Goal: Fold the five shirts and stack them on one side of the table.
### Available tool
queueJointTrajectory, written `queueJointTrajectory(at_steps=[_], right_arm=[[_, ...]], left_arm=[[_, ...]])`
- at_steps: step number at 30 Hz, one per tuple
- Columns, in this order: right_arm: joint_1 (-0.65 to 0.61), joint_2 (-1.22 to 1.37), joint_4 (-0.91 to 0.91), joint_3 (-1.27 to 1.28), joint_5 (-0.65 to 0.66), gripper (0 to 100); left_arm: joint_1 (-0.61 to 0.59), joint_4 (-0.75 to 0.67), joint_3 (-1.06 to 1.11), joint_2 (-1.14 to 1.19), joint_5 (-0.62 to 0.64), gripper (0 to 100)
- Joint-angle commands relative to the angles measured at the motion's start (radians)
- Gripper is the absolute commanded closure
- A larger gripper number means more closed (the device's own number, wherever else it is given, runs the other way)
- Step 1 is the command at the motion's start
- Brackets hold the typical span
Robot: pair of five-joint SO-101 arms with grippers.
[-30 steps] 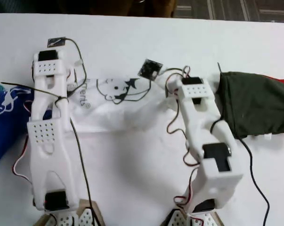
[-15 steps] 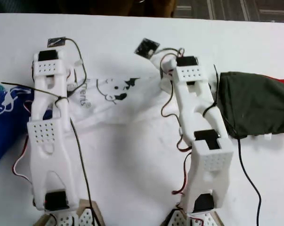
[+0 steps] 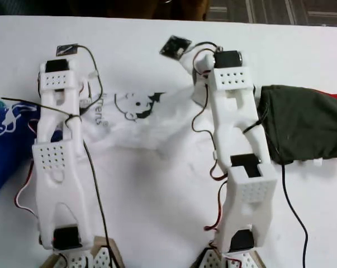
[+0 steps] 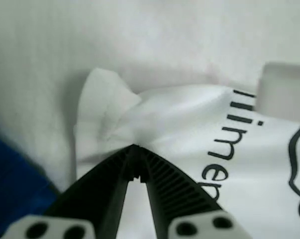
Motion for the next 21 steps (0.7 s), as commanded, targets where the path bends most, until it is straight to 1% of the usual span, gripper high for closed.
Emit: queueJointTrajectory(at_steps=[1,4,7,13,17,19,21], right_arm=[[0.015,-0.038,0.160,-0.049,0.092,73.3],[0.033,-0.059,0.179,-0.055,0.094,73.3],[0.047,-0.051,0.125,-0.055,0.094,73.3],[0.041,0.033,-0.128,-0.055,0.092,73.3],[0.047,0.110,-0.292,-0.055,-0.003,73.3],[0.042,0.153,-0.292,-0.055,-0.017,73.3],[0.030,0.199,-0.242,-0.055,0.014,73.4]], left_arm=[[-0.005,-0.025,-0.012,0.002,-0.003,97],[-0.005,-0.025,-0.012,0.002,-0.003,97],[-0.005,-0.025,-0.012,0.002,-0.003,97],[-0.005,-0.025,-0.012,0.002,-0.003,97],[-0.005,-0.025,-0.012,0.002,-0.003,97],[-0.005,-0.025,-0.012,0.002,-0.003,97],[-0.005,-0.025,-0.012,0.002,-0.003,97]])
